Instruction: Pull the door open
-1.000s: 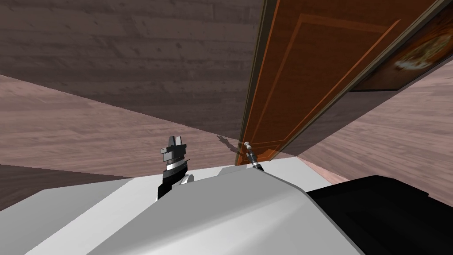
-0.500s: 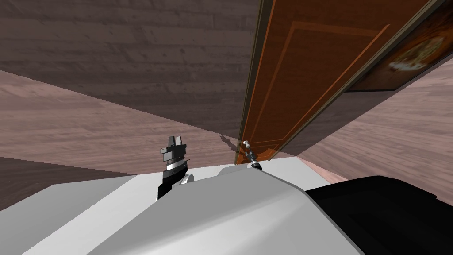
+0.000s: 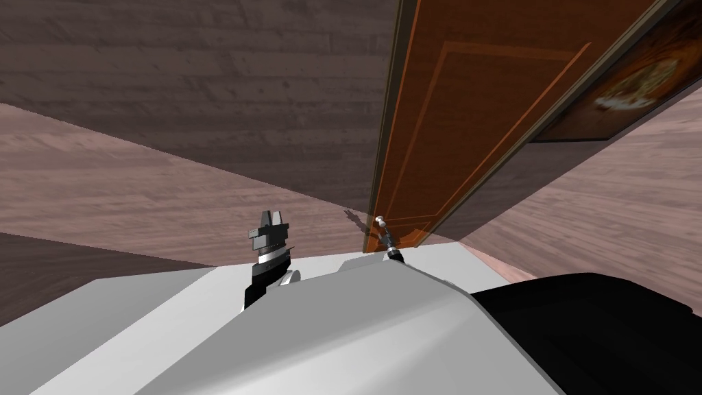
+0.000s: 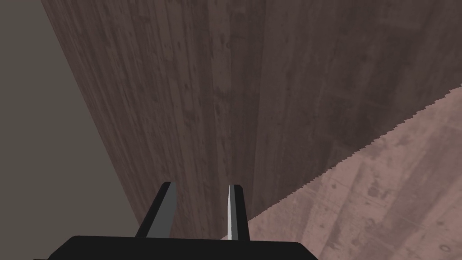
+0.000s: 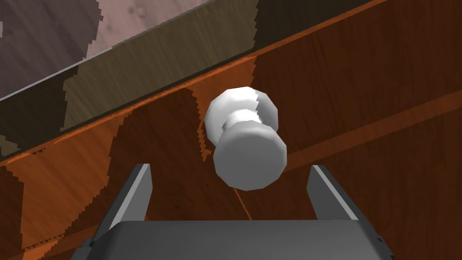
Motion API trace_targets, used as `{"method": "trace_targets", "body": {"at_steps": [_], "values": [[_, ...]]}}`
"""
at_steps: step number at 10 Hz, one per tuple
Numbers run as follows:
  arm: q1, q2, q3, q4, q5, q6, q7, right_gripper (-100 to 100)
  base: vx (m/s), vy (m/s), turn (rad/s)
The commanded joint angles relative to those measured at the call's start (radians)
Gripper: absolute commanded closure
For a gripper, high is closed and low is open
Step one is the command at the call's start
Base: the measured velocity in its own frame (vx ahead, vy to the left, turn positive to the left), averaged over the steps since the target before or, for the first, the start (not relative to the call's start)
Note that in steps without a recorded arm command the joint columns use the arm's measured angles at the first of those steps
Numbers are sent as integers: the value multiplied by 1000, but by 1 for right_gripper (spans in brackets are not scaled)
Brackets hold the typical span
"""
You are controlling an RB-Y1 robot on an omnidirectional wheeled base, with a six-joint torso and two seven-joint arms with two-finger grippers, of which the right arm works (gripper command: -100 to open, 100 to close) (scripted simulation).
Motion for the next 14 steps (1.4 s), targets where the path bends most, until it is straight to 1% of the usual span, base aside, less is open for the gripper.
{"method": "trace_targets", "body": {"at_steps": [1,2,3,4,5,6,8,9,10,11,12,13,14], "values": [[1,-1,5,-12,-11,12,-38,-100,-61,-18,13],[-10,1,12,-11,-29,20,-74,-100,-59,-20,22],[-10,1,12,-11,-29,20,-79,-100,-41,-19,10],[-21,3,20,-9,-46,29,-120,-100,-44,-21,19],[-31,5,27,-7,-64,37,-146,-100,-74,-29,32],[-31,5,27,-7,-64,37,-161,-100,-60,-21,13],[-52,9,42,-4,-98,53,-227,-100,-68,-24,24],[-52,9,42,-4,-98,53,-244,-100,-57,-19,13],[-62,10,50,-2,-114,61,-279,-100,-49,-19,14],[-62,10,50,-2,-114,61,-285,-100,-39,-14,10],[-72,12,57,0,-131,69,-325,-100,-50,-17,15],[-82,14,64,1,-147,77,-349,-100,-77,-32,28],[-82,14,64,1,-147,77,-367,-100,-57,-24,13]]}}
